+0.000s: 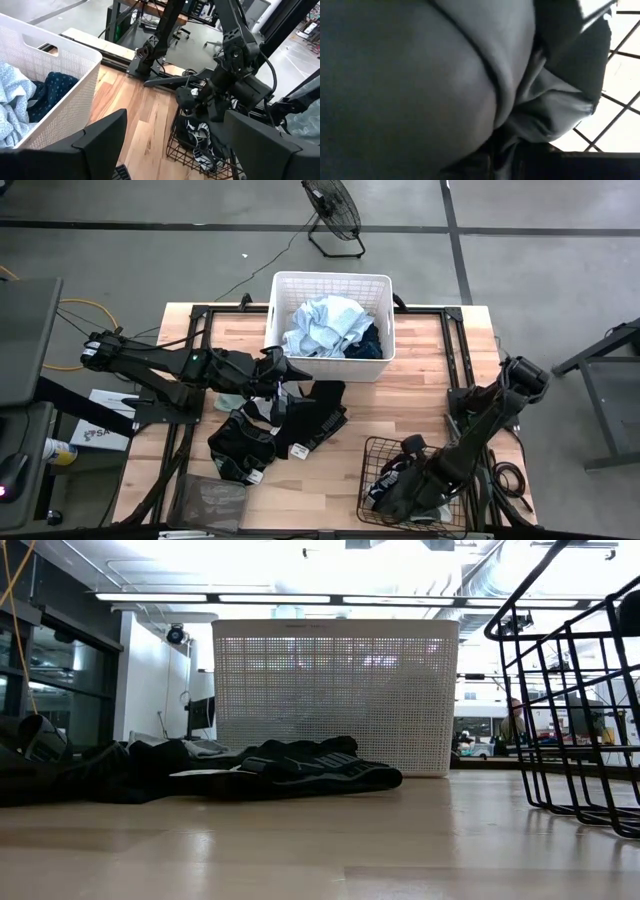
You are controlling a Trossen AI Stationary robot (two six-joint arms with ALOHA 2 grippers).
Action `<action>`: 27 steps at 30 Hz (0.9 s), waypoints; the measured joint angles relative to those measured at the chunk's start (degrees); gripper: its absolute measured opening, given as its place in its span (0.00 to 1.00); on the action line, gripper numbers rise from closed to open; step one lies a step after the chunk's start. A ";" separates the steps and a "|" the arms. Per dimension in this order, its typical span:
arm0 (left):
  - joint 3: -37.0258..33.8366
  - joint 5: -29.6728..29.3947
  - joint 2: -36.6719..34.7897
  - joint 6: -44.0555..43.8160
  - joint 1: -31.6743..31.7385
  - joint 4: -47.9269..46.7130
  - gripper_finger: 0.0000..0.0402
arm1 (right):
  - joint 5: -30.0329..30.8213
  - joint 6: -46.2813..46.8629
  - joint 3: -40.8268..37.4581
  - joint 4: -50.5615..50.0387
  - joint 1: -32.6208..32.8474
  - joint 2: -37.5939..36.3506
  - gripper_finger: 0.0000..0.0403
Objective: Pick & Place Cloths
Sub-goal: Put the gray boxer into the wire basket
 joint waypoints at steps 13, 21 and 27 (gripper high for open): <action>0.00 0.02 -0.01 0.00 -0.02 0.04 0.82 | -2.81 4.90 -0.06 -0.54 -0.21 -1.29 0.10; -0.02 0.02 0.00 0.00 0.00 0.07 0.82 | -2.93 11.02 -0.20 -0.70 -0.55 -4.61 0.36; -0.01 0.04 -0.02 0.00 0.00 0.09 0.82 | -4.28 13.51 -0.19 -0.85 -0.70 -7.96 0.60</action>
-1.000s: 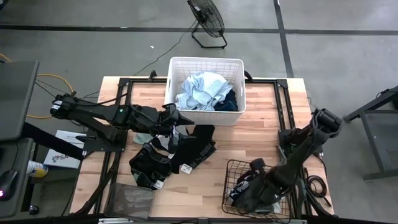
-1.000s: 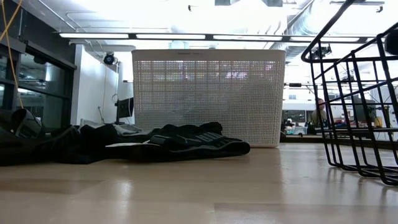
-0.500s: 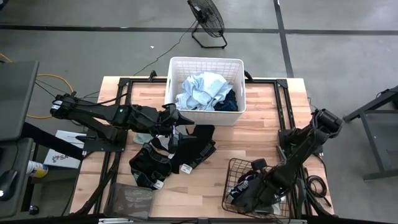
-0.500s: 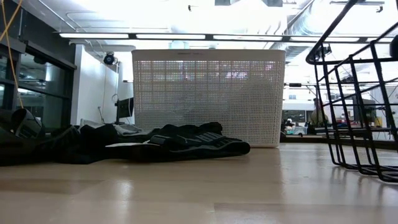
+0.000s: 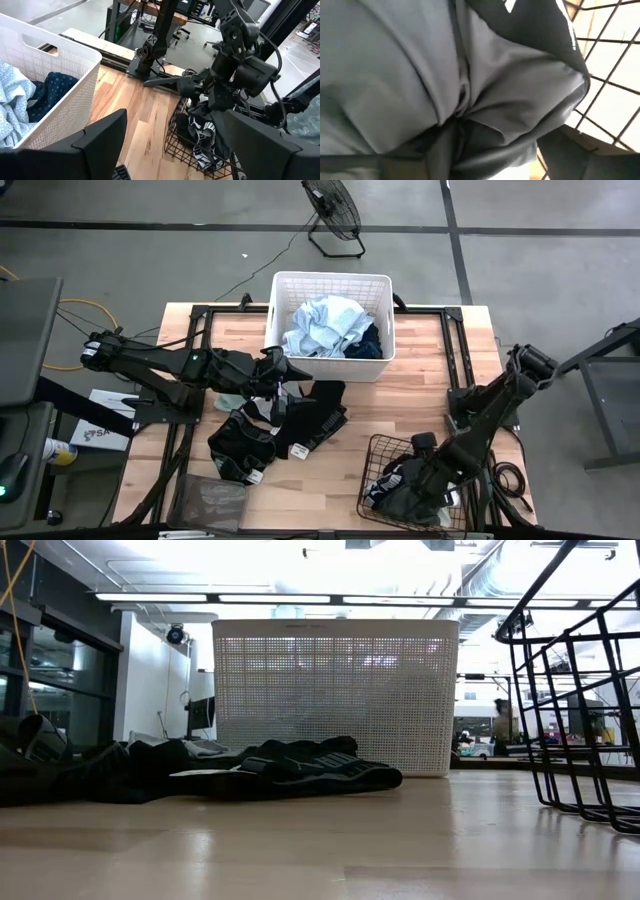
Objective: Pick & Place Cloths
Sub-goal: Put the gray boxer into the wire basket, then put the right black boxer into the wire basket
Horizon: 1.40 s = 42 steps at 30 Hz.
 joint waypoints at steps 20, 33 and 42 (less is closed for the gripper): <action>0.00 0.00 0.02 0.00 0.00 0.00 0.82 | 3.37 10.37 0.05 -5.22 0.03 -15.01 0.72; 0.01 -4.39 5.15 -4.87 0.04 -5.48 0.82 | 9.61 37.41 0.09 -10.92 0.03 -23.85 0.72; -0.04 -0.94 13.88 -5.36 0.00 -11.75 0.82 | 20.86 42.20 0.09 -10.73 0.03 -27.24 0.72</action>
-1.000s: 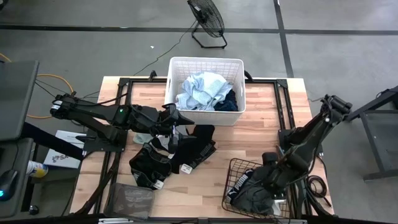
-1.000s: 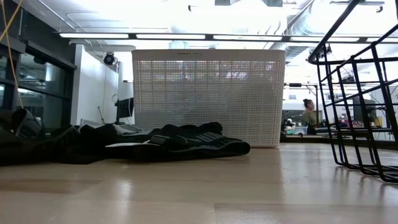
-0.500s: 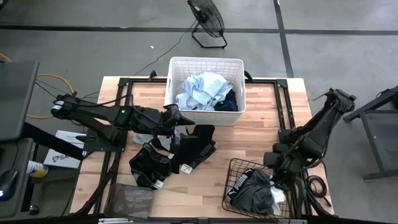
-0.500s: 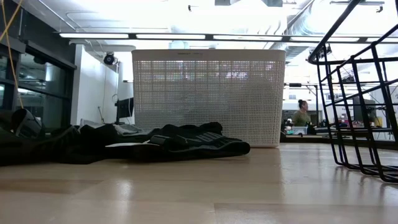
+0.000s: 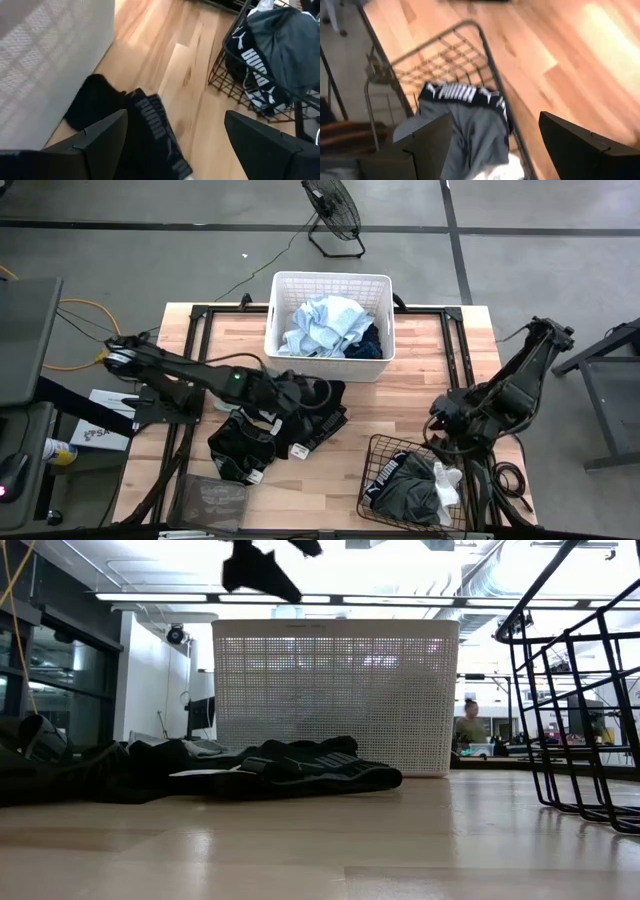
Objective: Pick & Place Cloths
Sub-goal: Put the right black boxer into the wire basket
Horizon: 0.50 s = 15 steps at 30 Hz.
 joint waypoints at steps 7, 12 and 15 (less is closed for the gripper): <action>-0.01 0.12 5.14 4.54 0.00 -3.19 0.82 | 5.95 -1.94 0.00 -0.05 0.00 -0.03 0.72; 0.03 1.66 9.55 8.37 0.00 -4.56 0.82 | 8.41 -2.09 0.00 -0.04 -0.02 -0.01 0.72; -0.06 4.06 12.05 10.66 0.00 -6.14 0.82 | 8.67 -2.08 0.00 -0.06 -0.01 0.01 0.72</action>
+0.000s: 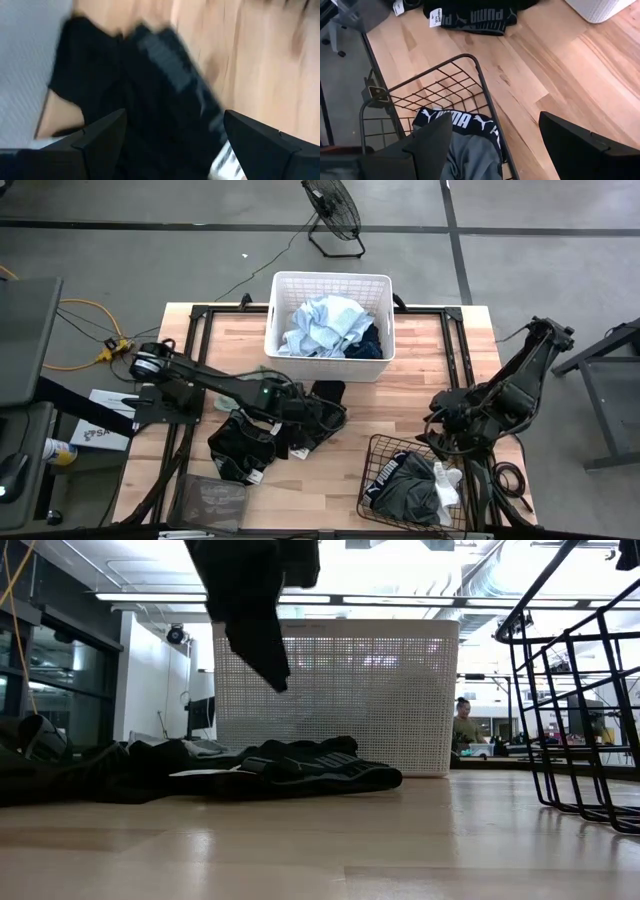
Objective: Pick & Place Cloths
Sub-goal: Put the right black boxer into the wire basket
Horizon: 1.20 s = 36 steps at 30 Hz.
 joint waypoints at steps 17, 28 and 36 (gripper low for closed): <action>-0.03 4.68 10.52 8.50 0.00 2.44 0.82 | 1.94 -0.04 0.00 0.06 -0.10 0.00 0.72; 0.04 4.29 12.49 5.53 0.00 4.74 0.70 | 2.76 -0.04 0.00 0.04 -0.37 0.00 0.72; 0.02 5.91 12.47 3.10 -0.02 3.71 0.24 | 4.20 0.03 0.00 0.14 -0.37 0.00 0.72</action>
